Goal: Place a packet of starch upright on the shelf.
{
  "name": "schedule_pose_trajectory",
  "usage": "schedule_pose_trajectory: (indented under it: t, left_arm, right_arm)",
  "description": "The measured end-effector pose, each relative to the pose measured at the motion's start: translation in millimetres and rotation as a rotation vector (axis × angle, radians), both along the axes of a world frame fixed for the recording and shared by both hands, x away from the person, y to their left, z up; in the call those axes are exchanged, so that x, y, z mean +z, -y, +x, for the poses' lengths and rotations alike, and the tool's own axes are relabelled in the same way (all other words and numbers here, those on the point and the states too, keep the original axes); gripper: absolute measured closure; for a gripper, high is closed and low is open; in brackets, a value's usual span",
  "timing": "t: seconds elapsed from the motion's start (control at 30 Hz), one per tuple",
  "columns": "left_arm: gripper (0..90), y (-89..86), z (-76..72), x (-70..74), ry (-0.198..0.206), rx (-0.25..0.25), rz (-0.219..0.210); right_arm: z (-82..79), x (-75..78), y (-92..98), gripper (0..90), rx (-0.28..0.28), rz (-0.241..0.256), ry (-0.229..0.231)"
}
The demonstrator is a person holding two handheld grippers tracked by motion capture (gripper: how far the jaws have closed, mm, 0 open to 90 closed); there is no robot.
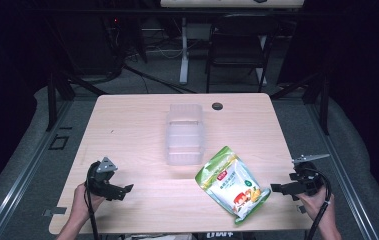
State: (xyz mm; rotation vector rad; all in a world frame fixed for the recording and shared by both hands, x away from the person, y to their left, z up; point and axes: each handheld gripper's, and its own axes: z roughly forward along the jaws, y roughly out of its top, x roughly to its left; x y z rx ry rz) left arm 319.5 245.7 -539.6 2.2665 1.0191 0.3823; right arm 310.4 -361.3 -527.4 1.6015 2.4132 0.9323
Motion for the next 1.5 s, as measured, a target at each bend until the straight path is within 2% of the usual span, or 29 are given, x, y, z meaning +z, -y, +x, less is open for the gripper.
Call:
schedule_pose_trajectory:
  t: [0.37, 0.53, 0.77, 0.87, 1.2, 1.47, 1.5]
  left_arm:
    - [2.5, -1.0, -0.1, -0.5, 0.008, 0.0, 0.002]
    - [2.3, -1.9, -1.4, -0.7, 0.009, 0.003, 0.002]
    - [2.2, -3.1, -3.6, 0.2, 0.01, 0.003, 0.01]
    - [2.0, -1.8, -3.9, 0.0, 0.008, -0.003, 0.013]
    - [1.9, -0.8, -5.6, 1.1, 0.013, -0.011, 0.015]
    - [1.8, -0.7, -6.0, 1.8, 0.021, -0.006, 0.015]
    - [1.8, -0.7, -6.0, 1.8, 0.022, -0.007, 0.014]
  right_arm:
    - [3.3, -1.4, -1.6, 0.0, 0.023, -0.008, -0.008]
    - [6.8, -2.2, -5.2, 0.0, 0.038, -0.028, -0.022]
    - [11.3, 2.7, -8.0, 0.1, 0.06, -0.02, -0.022]
    - [12.5, 6.5, -9.7, 0.1, 0.066, 0.0, -0.018]
    - [17.3, 20.1, -17.6, 0.3, 0.097, 0.013, 0.019]
    - [25.9, 34.3, -34.7, 0.4, 0.146, 0.011, 0.052]
    - [29.2, 37.4, -41.4, 0.4, 0.158, 0.023, 0.06]
